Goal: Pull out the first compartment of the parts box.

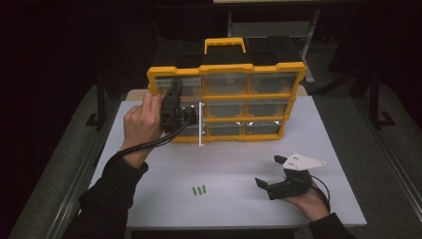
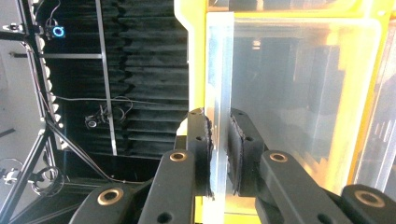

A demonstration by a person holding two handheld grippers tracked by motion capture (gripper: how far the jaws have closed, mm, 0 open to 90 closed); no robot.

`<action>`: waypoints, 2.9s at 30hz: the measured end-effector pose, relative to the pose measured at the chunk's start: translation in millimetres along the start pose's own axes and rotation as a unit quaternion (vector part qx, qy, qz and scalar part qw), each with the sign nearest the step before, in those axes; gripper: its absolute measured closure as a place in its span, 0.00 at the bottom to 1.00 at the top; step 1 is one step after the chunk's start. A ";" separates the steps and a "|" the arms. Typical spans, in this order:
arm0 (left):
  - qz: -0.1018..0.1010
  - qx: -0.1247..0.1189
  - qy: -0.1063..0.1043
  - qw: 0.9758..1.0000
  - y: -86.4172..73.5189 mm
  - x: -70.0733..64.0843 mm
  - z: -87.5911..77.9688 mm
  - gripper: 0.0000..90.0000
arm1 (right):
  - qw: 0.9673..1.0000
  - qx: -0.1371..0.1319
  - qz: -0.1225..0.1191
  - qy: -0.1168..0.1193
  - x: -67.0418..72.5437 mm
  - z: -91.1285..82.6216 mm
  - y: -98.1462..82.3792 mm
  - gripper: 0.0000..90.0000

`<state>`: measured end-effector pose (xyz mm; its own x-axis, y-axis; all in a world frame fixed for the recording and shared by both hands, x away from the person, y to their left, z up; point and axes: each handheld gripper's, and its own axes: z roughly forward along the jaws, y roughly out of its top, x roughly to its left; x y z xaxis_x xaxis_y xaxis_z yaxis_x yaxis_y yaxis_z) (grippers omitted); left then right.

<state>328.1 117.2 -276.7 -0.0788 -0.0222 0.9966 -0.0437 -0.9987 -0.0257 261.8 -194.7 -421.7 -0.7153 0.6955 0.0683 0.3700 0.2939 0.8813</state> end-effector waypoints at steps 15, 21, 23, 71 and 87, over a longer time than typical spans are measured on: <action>0.000 -0.006 -0.005 1.000 -0.4 2.3 -10.3 0.89 | 1.000 0.000 0.000 0.000 -0.2 0.5 -0.2 0.00; 0.001 -0.007 -0.007 1.000 -0.8 3.3 -15.8 0.89 | 1.000 0.000 0.000 0.000 -0.3 0.5 -0.3 0.00; 0.001 -0.007 -0.006 1.000 -0.8 3.4 -17.7 0.89 | 1.000 0.000 0.000 0.000 -0.2 0.5 -0.3 0.00; 0.004 -0.016 -0.003 1.000 0.1 6.0 -63.7 0.89 | 1.000 0.003 0.000 0.003 0.2 4.0 0.6 0.00; -0.001 -0.028 0.002 1.000 -0.4 3.0 -70.9 0.89 | 1.000 0.004 0.000 0.004 0.3 4.6 -0.1 0.00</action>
<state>257.3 120.7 -279.2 -0.0833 -0.0203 0.9963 -0.0986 -0.9947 -0.0285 264.3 -191.5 -423.9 -0.7192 0.6910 0.0725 0.3748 0.2981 0.8779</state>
